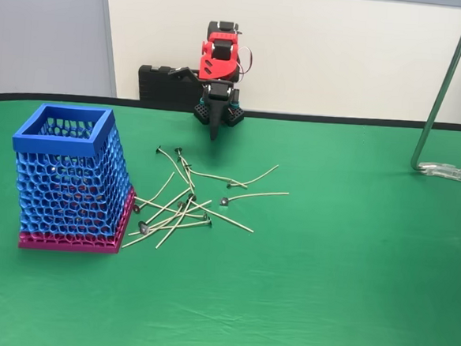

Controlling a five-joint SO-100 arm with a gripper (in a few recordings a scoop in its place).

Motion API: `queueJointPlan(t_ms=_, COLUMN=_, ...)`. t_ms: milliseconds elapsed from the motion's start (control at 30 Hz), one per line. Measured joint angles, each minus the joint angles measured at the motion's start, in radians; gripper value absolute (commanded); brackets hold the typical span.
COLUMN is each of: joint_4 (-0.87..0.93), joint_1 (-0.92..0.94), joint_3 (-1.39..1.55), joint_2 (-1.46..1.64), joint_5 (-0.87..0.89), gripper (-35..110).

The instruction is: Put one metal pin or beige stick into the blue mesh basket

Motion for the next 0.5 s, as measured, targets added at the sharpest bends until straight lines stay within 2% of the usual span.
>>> queueJointPlan(t_ms=500, joint_4=0.112, joint_1=0.12, joint_3=-0.52, joint_2=-0.523, joint_5=0.02, gripper=1)
